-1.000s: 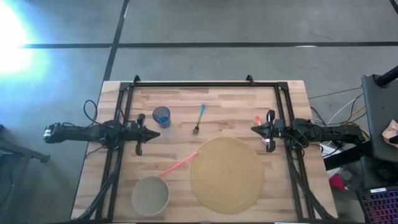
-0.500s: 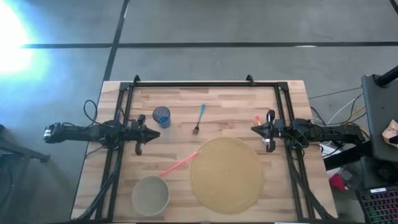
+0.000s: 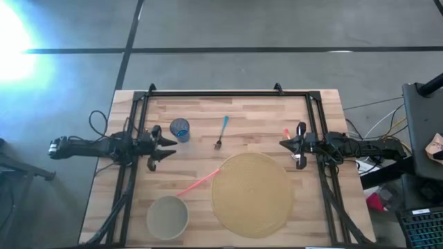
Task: Pick & Place Utensil
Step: Put the gray bowl on the yellow mat
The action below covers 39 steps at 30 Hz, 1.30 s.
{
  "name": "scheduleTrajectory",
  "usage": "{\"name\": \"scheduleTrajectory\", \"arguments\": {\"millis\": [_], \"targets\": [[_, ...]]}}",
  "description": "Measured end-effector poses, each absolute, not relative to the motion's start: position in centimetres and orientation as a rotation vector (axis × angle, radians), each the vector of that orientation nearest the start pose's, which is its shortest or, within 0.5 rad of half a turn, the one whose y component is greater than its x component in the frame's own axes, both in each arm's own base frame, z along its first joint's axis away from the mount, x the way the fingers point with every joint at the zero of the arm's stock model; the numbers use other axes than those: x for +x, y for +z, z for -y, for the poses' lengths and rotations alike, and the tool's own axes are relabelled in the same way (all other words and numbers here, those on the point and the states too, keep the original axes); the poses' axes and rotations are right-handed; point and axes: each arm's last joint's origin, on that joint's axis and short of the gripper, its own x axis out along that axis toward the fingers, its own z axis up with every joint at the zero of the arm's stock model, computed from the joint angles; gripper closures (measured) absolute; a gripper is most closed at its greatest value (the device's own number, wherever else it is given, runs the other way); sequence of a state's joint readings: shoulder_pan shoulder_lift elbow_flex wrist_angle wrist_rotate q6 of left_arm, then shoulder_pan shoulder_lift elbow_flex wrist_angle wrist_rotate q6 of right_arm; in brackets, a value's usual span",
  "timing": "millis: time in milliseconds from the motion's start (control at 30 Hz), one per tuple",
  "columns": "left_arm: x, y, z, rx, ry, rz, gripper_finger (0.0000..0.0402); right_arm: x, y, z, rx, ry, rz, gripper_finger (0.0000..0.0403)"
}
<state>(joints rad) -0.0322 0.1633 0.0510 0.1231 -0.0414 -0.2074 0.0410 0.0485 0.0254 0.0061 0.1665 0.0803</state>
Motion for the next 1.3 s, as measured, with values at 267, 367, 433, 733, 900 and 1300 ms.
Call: {"name": "scheduleTrajectory", "arguments": {"millis": [267, 367, 433, 733, 900, 1300], "targets": [[10.3, 21.8, 0.3, -0.182, -0.01, -0.114, 0.0234, 9.9, 17.0, 0.1, 0.075, -0.125, -0.003, 0.0394], [10.4, 23.2, 0.3, -0.17, -0.003, -0.207, 0.0234, 9.9, 17.0, 0.1, 0.076, -0.125, -0.003, 0.0394], [10.5, 24.3, 0.3, -0.162, -0.001, -0.257, 0.0234, 9.9, 17.0, 0.1, 0.078, -0.125, -0.003, 0.0394], [12.0, 29.6, 0.8, -0.152, -0.039, -0.489, 0.0236, 9.9, 17.0, 0.1, 0.079, -0.146, 0.003, 0.0394], [13.3, 31.6, 1.5, -0.202, -0.051, -0.667, 0.0238, 9.9, 17.5, 0.3, 0.083, -0.204, 0.051, 0.0394], [17.1, 31.9, 6.6, -0.233, -0.141, -1.013, 0.0239, 9.8, 17.7, 0.3, 0.19, -0.21, 0.086, 0.0394]]}}
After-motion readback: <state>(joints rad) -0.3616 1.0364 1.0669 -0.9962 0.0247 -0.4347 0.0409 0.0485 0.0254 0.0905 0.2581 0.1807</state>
